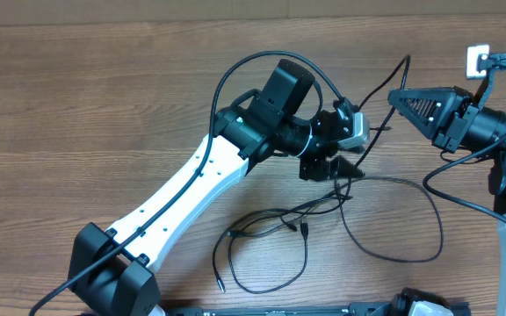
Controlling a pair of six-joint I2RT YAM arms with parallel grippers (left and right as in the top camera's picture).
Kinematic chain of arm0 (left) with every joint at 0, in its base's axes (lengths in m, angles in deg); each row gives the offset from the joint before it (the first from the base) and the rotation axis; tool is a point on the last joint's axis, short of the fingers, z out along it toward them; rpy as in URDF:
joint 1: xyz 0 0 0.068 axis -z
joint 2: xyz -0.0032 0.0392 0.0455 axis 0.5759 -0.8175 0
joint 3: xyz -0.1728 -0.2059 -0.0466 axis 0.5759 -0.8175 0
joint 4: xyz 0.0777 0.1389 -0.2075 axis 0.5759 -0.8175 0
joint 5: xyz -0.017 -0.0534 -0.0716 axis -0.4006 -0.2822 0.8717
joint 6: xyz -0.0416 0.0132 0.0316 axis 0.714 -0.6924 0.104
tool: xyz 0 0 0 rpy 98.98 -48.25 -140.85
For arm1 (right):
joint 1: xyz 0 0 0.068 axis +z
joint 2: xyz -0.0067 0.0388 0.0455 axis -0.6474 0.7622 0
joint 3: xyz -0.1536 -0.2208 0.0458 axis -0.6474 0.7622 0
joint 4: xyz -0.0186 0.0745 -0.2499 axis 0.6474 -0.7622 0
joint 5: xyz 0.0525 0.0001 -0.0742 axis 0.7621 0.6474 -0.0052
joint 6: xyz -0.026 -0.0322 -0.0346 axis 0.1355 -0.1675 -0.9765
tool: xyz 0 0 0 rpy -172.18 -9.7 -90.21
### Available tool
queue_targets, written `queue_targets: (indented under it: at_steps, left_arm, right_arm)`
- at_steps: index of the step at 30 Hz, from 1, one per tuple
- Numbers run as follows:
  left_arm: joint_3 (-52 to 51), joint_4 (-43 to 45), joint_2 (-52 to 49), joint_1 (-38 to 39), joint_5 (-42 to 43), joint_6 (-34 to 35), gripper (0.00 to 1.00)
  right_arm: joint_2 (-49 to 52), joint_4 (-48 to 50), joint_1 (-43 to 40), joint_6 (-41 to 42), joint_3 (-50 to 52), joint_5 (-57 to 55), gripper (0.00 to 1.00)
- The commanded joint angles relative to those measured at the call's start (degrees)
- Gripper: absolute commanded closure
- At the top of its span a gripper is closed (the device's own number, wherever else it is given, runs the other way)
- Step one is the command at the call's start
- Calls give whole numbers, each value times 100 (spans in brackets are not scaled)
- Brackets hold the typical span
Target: Untangle cables
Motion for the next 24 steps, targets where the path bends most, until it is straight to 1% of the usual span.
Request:
queue_targets:
  at_steps: [1, 7, 11, 13, 17, 21, 24]
  left_arm:
    - [-13, 20, -39, 46, -328, 85, 95]
    - [-13, 55, -39, 35, -354, 236, 96]
    - [-11, 321, -15, 33, -321, 782, 96]
    - [-9, 476, 33, 31, -236, 951, 96]
    - [0, 870, 280, 31, 236, 988, 96]
    - [0, 1248, 632, 31, 245, 1178, 96]
    - [0, 1641, 1021, 31, 245, 1335, 96]
  right_arm:
    - [0, 4, -33, 26, -184, 68, 96]
    - [2, 4, -33, 24, -184, 66, 96]
    - [2, 0, -33, 22, -184, -35, 96]
    - [2, -44, -33, 24, -184, -210, 96]
    - [9, -262, -33, 11, -184, -546, 96]
    - [59, -481, -33, -68, -184, -767, 96]
    - [160, -761, -33, -125, -184, -1154, 96]
